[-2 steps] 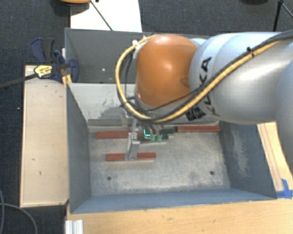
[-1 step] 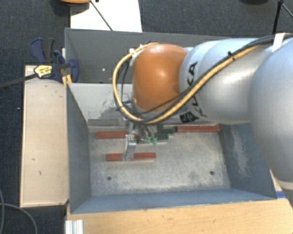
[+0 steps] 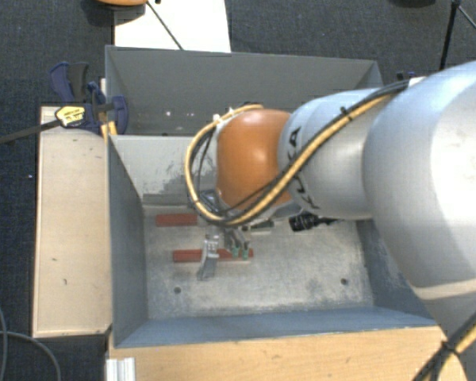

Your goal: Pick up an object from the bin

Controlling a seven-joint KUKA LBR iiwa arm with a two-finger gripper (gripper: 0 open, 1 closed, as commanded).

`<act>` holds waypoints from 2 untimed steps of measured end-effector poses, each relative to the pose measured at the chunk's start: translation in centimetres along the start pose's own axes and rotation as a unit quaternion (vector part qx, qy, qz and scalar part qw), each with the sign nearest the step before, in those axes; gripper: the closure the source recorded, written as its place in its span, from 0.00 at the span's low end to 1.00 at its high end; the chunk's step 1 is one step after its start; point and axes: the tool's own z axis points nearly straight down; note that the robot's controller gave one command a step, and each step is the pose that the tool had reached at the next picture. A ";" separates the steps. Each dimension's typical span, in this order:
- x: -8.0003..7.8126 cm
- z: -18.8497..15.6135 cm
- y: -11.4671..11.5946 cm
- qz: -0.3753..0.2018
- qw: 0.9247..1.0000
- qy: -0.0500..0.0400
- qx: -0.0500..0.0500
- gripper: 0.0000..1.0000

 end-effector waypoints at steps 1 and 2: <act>3.8 2.8 -1.6 0.067 0.998 0.002 0.001 1.00; 3.8 2.8 -1.6 0.068 0.998 0.002 0.001 1.00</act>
Offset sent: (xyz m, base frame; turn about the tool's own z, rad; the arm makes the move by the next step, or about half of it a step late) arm 0.0000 0.0000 0.0000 0.0000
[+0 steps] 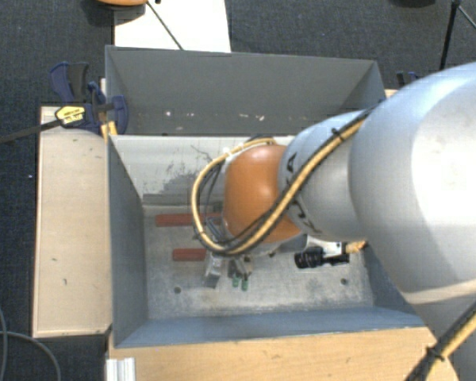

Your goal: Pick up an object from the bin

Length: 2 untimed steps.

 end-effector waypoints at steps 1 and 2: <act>-1.6 -4.1 0.0 0.001 1.000 0.001 0.001 1.00; -0.6 -5.7 0.4 0.011 1.000 -0.001 -0.001 1.00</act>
Offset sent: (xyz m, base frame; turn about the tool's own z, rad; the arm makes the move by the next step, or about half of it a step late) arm 0.0023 0.0043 0.0569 0.0274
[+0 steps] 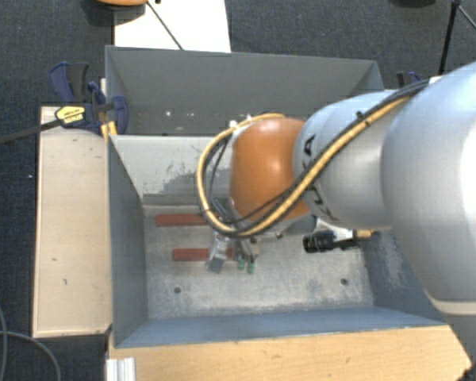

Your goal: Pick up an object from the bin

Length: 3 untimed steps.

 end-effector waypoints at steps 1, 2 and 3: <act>0.4 3.9 1.1 -0.039 0.999 -0.001 -0.001 1.00; 0.6 6.0 8.6 -0.013 1.000 0.001 0.001 0.00; 0.6 6.0 8.6 -0.012 1.000 0.001 0.000 0.00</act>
Offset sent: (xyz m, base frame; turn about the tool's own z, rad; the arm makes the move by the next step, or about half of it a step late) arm 0.0165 0.0838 -0.0602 -0.0258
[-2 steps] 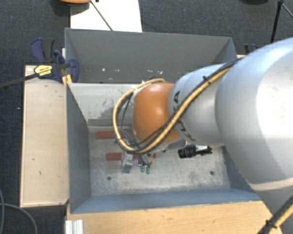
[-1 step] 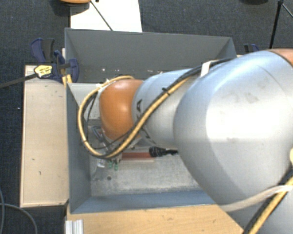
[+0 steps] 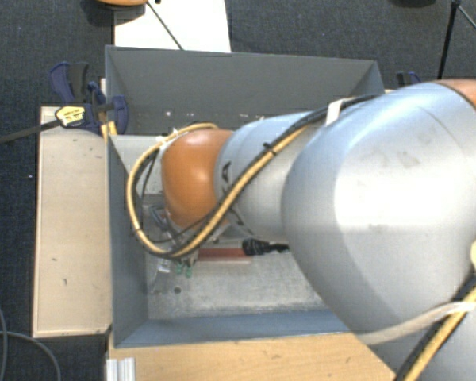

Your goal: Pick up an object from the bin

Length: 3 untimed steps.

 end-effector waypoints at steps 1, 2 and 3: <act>-2.5 -5.4 -1.1 0.004 1.000 0.002 0.001 0.00; -3.4 -9.8 -1.4 -0.054 0.999 -0.001 0.001 0.00; -3.2 -8.5 -3.5 -0.112 0.994 -0.007 -0.004 0.00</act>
Offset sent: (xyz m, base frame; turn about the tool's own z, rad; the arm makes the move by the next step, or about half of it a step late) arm 0.0341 -0.0254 0.1288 -0.2131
